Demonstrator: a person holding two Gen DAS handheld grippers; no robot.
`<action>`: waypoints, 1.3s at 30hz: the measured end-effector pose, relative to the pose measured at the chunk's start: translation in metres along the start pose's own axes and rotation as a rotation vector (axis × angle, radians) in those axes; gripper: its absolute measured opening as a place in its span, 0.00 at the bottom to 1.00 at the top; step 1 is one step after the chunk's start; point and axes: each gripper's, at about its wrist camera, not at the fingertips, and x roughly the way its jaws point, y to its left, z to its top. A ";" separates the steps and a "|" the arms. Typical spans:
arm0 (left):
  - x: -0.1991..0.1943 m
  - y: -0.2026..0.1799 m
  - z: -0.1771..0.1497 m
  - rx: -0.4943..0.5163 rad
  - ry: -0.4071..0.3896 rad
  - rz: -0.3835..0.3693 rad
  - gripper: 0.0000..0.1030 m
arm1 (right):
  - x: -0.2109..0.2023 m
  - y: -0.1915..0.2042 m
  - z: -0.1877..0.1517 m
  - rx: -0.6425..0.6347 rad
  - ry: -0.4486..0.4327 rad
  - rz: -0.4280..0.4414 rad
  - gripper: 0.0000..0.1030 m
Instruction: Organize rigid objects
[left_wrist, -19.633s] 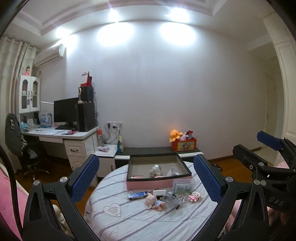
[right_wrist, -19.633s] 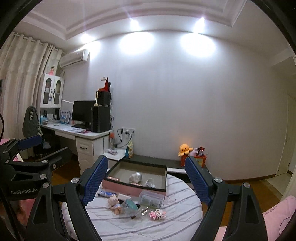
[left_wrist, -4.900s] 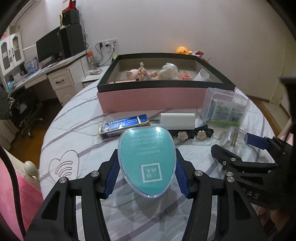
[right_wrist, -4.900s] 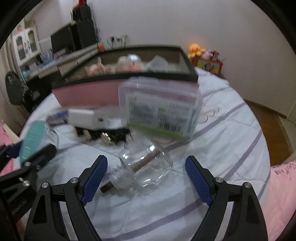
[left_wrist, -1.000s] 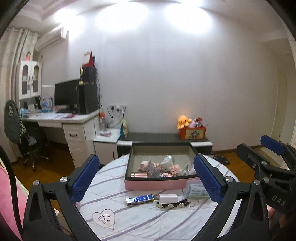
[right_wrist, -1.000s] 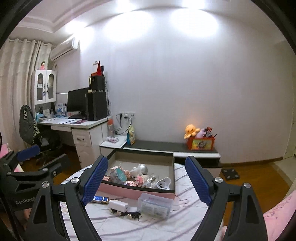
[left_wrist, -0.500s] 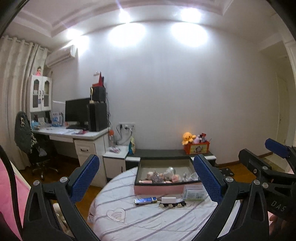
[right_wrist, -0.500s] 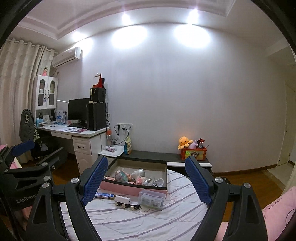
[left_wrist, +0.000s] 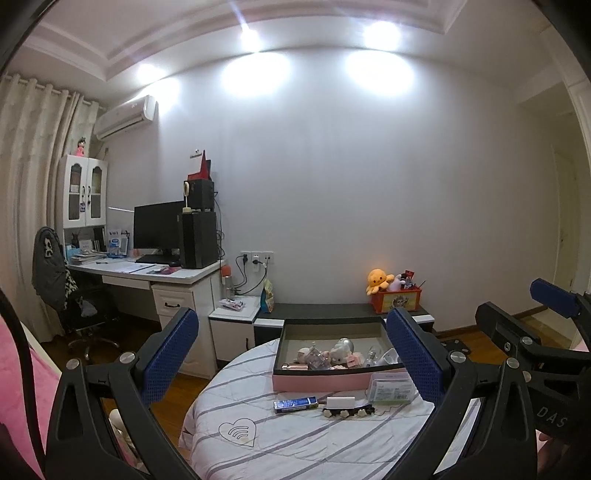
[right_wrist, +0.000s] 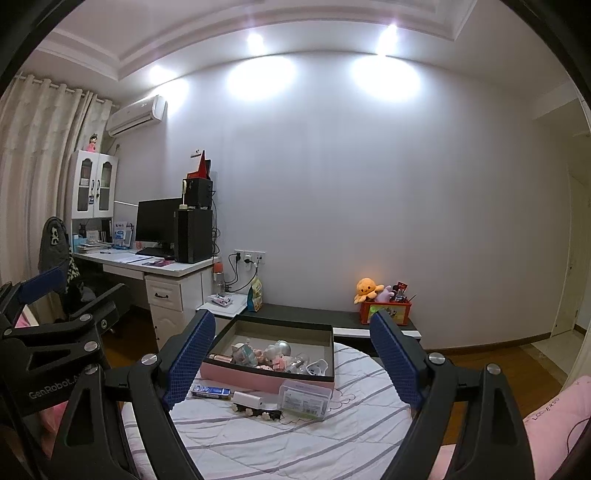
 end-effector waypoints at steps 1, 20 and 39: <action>0.000 0.000 0.000 -0.001 -0.001 0.000 1.00 | 0.000 -0.001 -0.001 0.000 0.000 -0.001 0.85; 0.011 -0.004 -0.006 0.007 0.023 -0.023 1.00 | 0.003 -0.004 -0.009 0.014 0.024 -0.019 0.85; 0.127 0.009 -0.111 -0.084 0.446 -0.153 1.00 | 0.094 -0.020 -0.087 0.078 0.318 0.024 0.85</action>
